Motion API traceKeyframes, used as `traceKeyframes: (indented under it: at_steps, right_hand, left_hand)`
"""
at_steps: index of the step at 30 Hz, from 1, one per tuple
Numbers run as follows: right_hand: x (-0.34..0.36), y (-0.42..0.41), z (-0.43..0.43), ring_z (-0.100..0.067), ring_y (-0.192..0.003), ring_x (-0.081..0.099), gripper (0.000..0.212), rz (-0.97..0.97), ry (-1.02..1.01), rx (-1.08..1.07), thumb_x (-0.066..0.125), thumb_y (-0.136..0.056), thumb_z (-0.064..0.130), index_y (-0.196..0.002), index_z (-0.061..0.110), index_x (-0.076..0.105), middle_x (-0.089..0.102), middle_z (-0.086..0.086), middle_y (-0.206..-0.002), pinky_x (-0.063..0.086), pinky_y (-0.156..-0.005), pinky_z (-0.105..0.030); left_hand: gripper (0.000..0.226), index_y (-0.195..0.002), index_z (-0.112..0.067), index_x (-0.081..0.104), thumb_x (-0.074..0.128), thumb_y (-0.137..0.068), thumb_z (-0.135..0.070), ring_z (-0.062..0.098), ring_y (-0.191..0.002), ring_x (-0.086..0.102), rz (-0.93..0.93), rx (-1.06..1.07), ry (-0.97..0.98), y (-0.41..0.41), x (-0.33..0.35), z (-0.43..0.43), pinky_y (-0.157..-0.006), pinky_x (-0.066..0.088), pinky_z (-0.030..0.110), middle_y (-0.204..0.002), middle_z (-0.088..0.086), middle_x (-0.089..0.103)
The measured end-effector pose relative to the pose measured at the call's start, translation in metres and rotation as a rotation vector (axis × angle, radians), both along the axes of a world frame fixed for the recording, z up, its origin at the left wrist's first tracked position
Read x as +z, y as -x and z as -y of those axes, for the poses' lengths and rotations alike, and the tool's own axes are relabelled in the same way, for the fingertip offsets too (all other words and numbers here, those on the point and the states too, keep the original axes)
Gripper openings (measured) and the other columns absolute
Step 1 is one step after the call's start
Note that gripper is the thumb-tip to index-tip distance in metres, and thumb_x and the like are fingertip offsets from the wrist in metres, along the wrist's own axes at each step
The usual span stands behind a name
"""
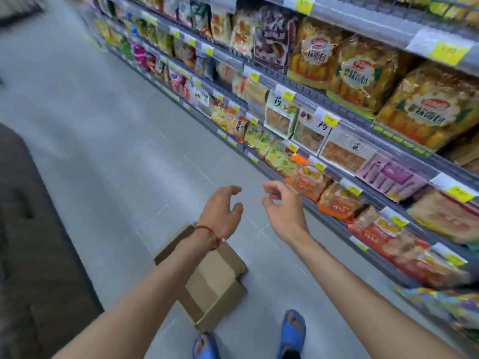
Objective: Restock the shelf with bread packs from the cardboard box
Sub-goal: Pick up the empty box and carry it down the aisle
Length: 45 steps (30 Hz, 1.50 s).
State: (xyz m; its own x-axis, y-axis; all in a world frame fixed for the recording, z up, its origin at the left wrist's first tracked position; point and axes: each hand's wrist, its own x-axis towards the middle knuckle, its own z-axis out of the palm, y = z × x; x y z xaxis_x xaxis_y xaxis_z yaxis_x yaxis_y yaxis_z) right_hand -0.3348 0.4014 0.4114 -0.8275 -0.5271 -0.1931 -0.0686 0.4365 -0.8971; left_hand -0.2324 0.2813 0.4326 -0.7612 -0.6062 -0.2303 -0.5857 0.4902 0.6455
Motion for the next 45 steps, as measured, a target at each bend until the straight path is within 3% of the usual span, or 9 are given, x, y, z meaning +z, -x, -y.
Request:
traceKeyframes:
  at_steps: [5, 9, 13, 17, 22, 24, 33, 39, 45]
  right_hand:
    - [-0.017, -0.075, 0.027, -0.014, -0.109, 0.060, 0.030, 0.073, -0.030, 0.045, 0.056, -0.096, 0.004, -0.121, 0.016, 0.066, 0.067, 0.002, -0.119, 0.047, -0.096, -0.025]
    - [-0.037, -0.134, 0.057, -0.013, -0.103, 0.062, 0.029, 0.083, -0.080, 0.072, 0.056, -0.095, 0.002, -0.117, 0.016, 0.068, 0.068, 0.001, -0.113, 0.040, -0.081, -0.003]
    - [-0.063, -0.187, 0.090, -0.010, -0.099, 0.063, 0.029, 0.111, -0.120, 0.105, 0.055, -0.096, 0.001, -0.116, 0.016, 0.069, 0.069, 0.003, -0.111, 0.043, -0.086, -0.009]
    - [-0.090, -0.215, 0.117, -0.003, -0.095, 0.063, 0.030, 0.145, -0.149, 0.156, 0.055, -0.096, -0.002, -0.116, 0.014, 0.071, 0.071, 0.003, -0.109, 0.044, -0.082, -0.002]
    - [-0.137, -0.224, 0.134, 0.006, -0.100, 0.062, 0.027, 0.208, -0.196, 0.206, 0.056, -0.099, 0.002, -0.117, 0.014, 0.071, 0.071, 0.005, -0.113, 0.045, -0.081, -0.001]
    - [-0.163, -0.223, 0.137, 0.007, -0.101, 0.061, 0.028, 0.230, -0.217, 0.219, 0.055, -0.100, 0.002, -0.119, 0.014, 0.071, 0.071, 0.007, -0.114, 0.044, -0.080, 0.000]
    - [-0.311, -0.225, 0.108, -0.006, -0.101, 0.063, 0.021, 0.317, -0.397, 0.178, 0.056, -0.102, 0.008, -0.112, 0.021, 0.070, 0.070, 0.007, -0.110, 0.047, -0.084, -0.008]
    - [-0.427, -0.208, 0.097, 0.002, -0.100, 0.058, 0.028, 0.197, -0.512, 0.331, 0.056, -0.100, 0.017, -0.122, 0.032, 0.064, 0.062, 0.005, -0.118, 0.049, -0.097, -0.029]
    - [-0.540, -0.175, 0.127, -0.012, -0.130, 0.045, 0.045, -0.016, -0.523, 0.502, 0.059, -0.096, 0.016, -0.139, 0.030, 0.054, 0.050, 0.008, -0.132, 0.036, -0.102, -0.026]
  left_hand:
    - [0.041, -0.137, -0.018, 0.053, 0.051, -0.096, -0.017, 0.020, -0.122, 0.054, 0.070, 0.065, -0.113, -0.090, -0.027, 0.023, -0.105, 0.042, 0.035, -0.138, 0.001, 0.055]
    - [0.043, -0.133, -0.019, 0.057, 0.052, -0.091, -0.014, 0.020, -0.122, 0.057, 0.071, 0.118, -0.186, -0.161, -0.052, 0.056, -0.106, 0.045, 0.039, -0.133, 0.000, 0.061]
    - [0.043, -0.134, -0.015, 0.056, 0.054, -0.092, -0.008, 0.020, -0.127, 0.053, 0.099, 0.209, -0.205, -0.225, -0.081, 0.094, -0.109, 0.040, 0.034, -0.136, 0.002, 0.058]
    - [0.042, -0.135, -0.013, 0.054, 0.053, -0.094, -0.007, 0.021, -0.126, 0.053, 0.141, 0.281, -0.251, -0.270, -0.112, 0.127, -0.099, 0.036, 0.022, -0.136, 0.004, 0.057]
    - [0.037, -0.133, -0.011, 0.057, 0.053, -0.096, -0.011, 0.014, -0.106, 0.056, 0.159, 0.382, -0.267, -0.297, -0.152, 0.143, -0.090, 0.040, 0.023, -0.124, 0.002, 0.062]
    - [0.035, -0.132, -0.011, 0.058, 0.054, -0.097, -0.014, 0.017, -0.111, 0.056, 0.172, 0.421, -0.263, -0.300, -0.175, 0.144, -0.092, 0.042, 0.026, -0.127, 0.005, 0.062]
    - [0.035, -0.129, -0.012, 0.058, 0.055, -0.094, -0.014, 0.025, -0.119, 0.057, 0.341, 0.560, -0.349, -0.299, -0.322, 0.118, -0.102, 0.046, 0.036, -0.130, 0.007, 0.061]
    - [0.055, -0.144, -0.012, 0.041, 0.057, -0.092, -0.014, 0.028, -0.127, 0.047, 0.382, 0.711, -0.355, -0.312, -0.434, 0.103, -0.105, 0.036, 0.034, -0.140, 0.013, 0.045]
    - [0.078, -0.153, -0.007, 0.022, 0.065, -0.088, -0.016, 0.037, -0.132, 0.042, 0.325, 0.822, -0.308, -0.320, -0.567, 0.115, -0.111, 0.031, 0.037, -0.148, 0.020, 0.032]
